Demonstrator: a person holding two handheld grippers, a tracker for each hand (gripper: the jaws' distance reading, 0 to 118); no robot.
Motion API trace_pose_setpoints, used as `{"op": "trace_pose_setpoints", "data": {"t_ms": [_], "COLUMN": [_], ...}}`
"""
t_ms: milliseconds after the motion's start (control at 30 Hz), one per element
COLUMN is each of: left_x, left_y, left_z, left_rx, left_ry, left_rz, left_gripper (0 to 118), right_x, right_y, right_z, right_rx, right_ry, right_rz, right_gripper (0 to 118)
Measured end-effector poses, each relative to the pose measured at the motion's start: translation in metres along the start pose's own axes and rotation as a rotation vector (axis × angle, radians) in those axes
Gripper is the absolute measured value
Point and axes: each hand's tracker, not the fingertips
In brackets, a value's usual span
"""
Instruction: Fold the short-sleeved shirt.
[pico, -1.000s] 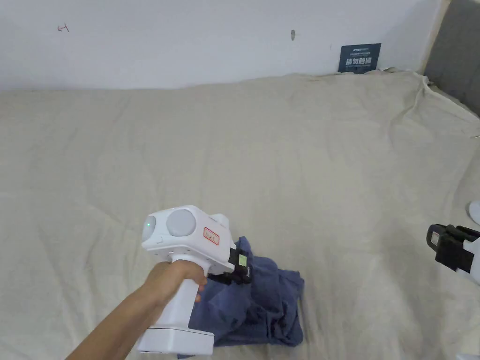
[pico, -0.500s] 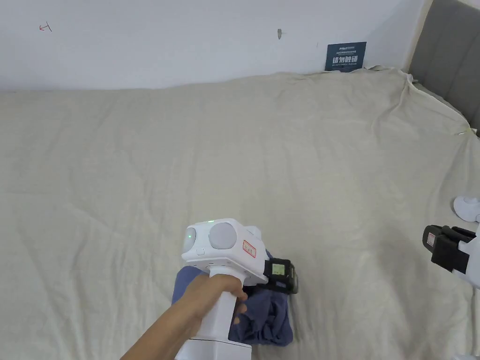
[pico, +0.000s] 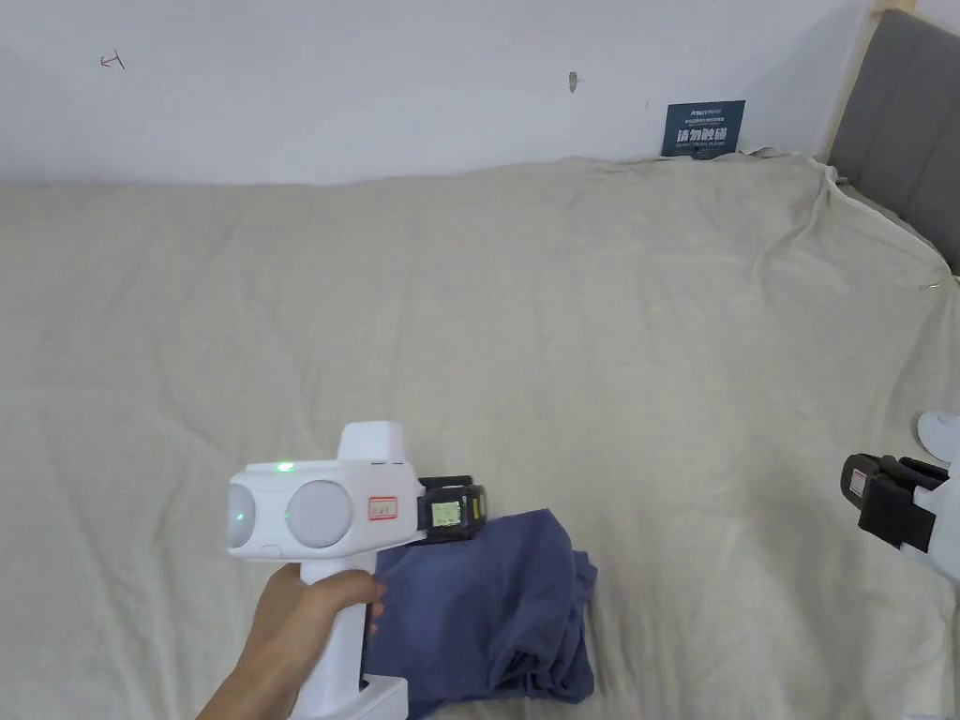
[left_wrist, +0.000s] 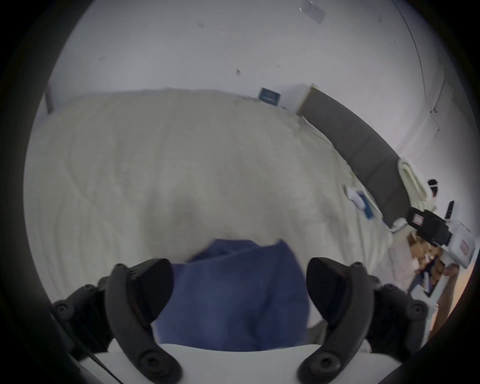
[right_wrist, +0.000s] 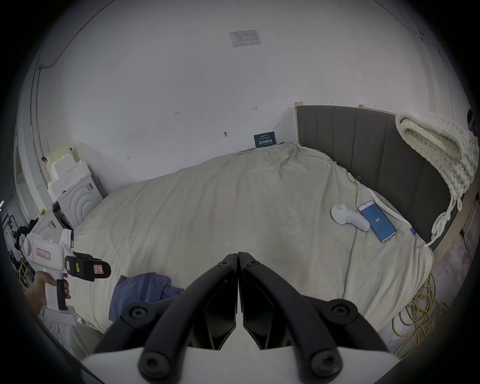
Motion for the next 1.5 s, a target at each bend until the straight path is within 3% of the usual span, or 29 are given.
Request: {"op": "trace_pose_setpoints", "data": {"t_ms": [133,200,233,633,733,1067,1233,1500], "left_x": [-0.018,-0.018,-0.015,0.059,0.084,0.116,0.114,0.096], "left_y": [-0.018,-0.031,-0.033,-0.088,-0.099,-0.120,-0.109,-0.046], "left_z": [0.001,-0.001,-0.004,-0.064,-0.072,-0.094,-0.072,-0.004], "left_rx": [0.041,0.065,0.074,-0.002,-0.009,-0.045,0.039,0.329], "left_ry": [0.009,0.011,0.009,-0.054,-0.059,-0.111,-0.132,-0.134], "left_rz": [0.012,-0.003,-0.009,-0.125,-0.208,-0.232,-0.252,-0.217], "left_gripper": [35,9,2,0,0,0,0,0], "right_x": [-0.004,-0.006,-0.006,0.000,0.004,0.010,0.007,-0.018], "right_y": [0.000,-0.001,-0.002,-0.010,-0.011,-0.013,-0.010,0.004], "right_z": [-0.002,-0.003,-0.004,-0.001,-0.001,0.004,0.009,0.018], "right_rx": [-0.001,0.000,-0.002,-0.016,-0.020,-0.017,0.002,0.096], "right_ry": [0.006,0.009,0.010,0.008,-0.001,-0.017,-0.020,-0.012], "right_rz": [0.003,0.000,0.000,-0.023,-0.030,-0.041,-0.035,0.005], "right_gripper": [0,0,0,0,0,0,0,0]}}
